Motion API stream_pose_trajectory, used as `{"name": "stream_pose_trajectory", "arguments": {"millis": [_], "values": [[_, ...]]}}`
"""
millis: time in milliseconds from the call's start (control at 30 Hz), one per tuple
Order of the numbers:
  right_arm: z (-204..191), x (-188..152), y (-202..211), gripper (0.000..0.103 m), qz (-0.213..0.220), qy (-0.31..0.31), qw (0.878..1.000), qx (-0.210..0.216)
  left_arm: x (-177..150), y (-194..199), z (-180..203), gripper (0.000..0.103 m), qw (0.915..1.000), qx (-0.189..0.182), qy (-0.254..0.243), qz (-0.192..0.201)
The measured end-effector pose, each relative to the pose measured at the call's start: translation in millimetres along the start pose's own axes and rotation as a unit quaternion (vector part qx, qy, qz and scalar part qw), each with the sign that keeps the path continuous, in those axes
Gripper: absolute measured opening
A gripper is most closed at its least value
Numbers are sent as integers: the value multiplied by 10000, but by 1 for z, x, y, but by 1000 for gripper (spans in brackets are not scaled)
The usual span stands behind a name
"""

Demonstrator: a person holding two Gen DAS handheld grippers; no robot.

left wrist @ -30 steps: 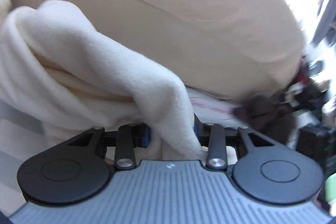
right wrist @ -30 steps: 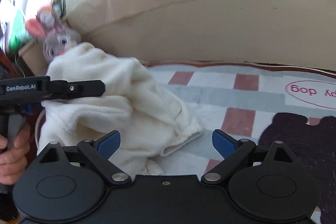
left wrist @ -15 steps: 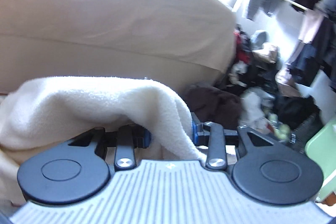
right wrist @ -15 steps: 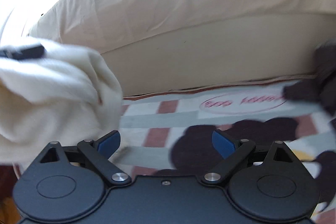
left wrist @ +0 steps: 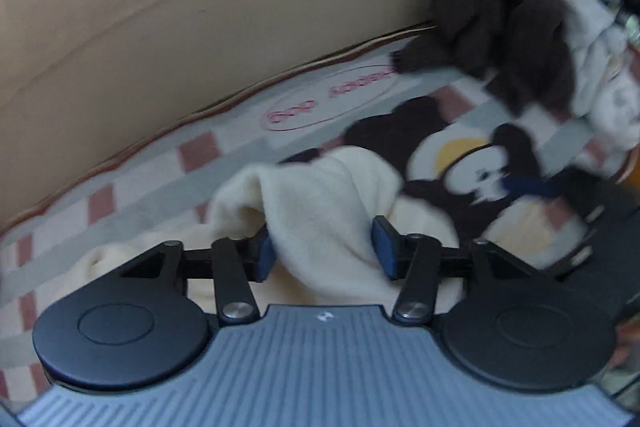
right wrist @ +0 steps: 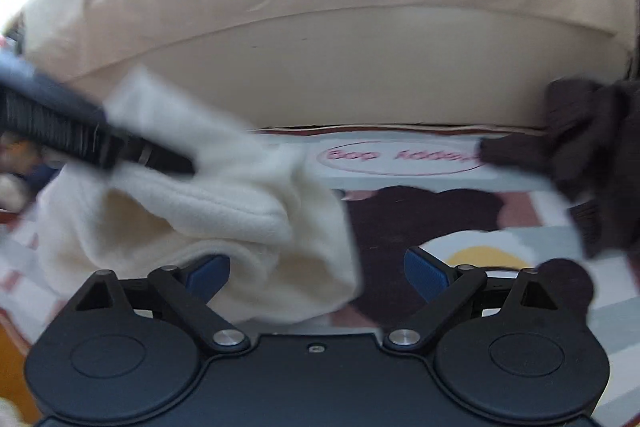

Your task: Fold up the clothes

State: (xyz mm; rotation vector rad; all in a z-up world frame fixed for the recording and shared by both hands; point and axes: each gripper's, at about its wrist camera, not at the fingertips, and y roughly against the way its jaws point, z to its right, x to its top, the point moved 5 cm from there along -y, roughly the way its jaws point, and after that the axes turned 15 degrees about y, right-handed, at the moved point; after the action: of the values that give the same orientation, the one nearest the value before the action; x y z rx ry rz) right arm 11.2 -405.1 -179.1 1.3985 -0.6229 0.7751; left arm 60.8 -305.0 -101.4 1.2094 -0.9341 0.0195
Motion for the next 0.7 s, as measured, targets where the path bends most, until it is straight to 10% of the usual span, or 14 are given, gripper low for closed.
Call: {"name": "stream_pose_trajectory", "arguments": {"millis": [167, 267, 400, 700], "values": [[-7, 7, -6, 90, 165, 97, 9993, 309, -13, 20, -22, 63, 9963, 490, -67, 696], [-10, 15, -14, 72, 27, 145, 9992, 379, -15, 36, -44, 89, 9929, 701, 200, 939], [-12, 26, -8, 57, -16, 299, 9987, 408, -22, 62, -74, 89, 9939, 830, 309, 662], [-19, 13, 18, 66, -2, 753, 9956, 566, -61, 108, -103, 86, 9945, 825, 448, 475]]}}
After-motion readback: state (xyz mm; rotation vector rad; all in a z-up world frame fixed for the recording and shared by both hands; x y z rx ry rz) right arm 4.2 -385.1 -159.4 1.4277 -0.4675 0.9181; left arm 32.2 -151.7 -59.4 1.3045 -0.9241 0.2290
